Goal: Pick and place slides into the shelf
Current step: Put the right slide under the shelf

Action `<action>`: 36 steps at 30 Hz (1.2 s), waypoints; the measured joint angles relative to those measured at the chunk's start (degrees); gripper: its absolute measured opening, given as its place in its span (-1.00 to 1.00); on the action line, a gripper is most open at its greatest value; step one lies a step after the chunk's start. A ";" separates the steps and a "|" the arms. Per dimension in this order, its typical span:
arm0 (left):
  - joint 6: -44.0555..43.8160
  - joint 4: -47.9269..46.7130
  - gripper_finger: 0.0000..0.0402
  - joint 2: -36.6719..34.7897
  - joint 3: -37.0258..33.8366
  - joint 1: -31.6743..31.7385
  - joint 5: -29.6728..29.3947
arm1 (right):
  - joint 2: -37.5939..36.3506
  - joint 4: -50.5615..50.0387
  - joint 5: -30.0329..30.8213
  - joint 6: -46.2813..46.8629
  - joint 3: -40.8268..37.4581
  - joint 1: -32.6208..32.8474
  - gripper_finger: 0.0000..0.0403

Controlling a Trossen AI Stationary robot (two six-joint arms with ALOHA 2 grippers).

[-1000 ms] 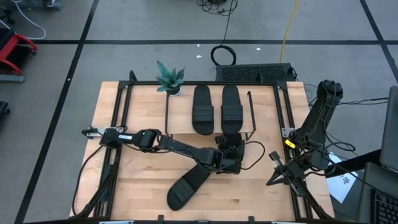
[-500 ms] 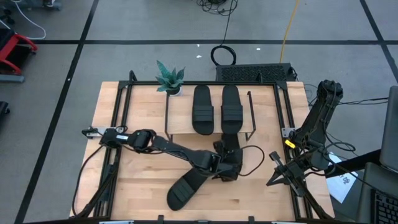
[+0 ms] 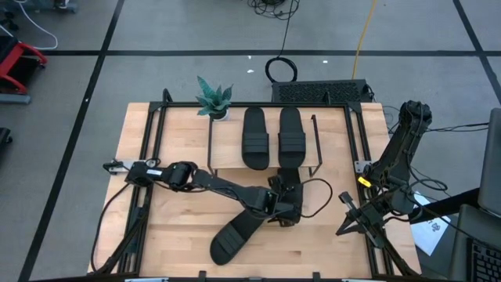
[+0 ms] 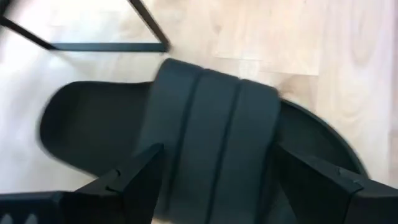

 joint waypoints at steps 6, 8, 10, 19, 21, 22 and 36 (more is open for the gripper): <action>-1.12 -0.05 0.59 0.82 0.00 0.77 5.25 | 0.02 0.00 -0.02 -0.02 0.00 0.00 -1.00; -0.83 -0.06 0.71 0.97 -0.04 0.72 5.20 | 0.02 0.00 -0.03 -0.03 0.00 0.00 -1.00; -0.34 0.00 0.82 0.93 -0.02 0.59 4.23 | 0.02 0.00 -0.04 -0.02 0.00 0.00 -1.00; 4.26 -0.06 0.94 -0.46 0.16 -2.22 0.98 | 0.02 0.00 -0.06 -0.02 0.00 0.00 -1.00; 5.81 0.04 0.90 -0.89 0.22 -3.13 1.78 | 0.02 -0.08 -0.05 -0.02 0.00 0.00 -1.00; 6.71 0.10 0.88 -0.97 0.22 -3.73 2.96 | 0.02 -0.05 -0.04 -0.03 0.00 0.00 -1.00; 13.84 6.94 -0.68 -0.05 0.00 -8.20 11.93 | 0.02 0.05 -0.02 -1.55 0.00 0.00 -1.00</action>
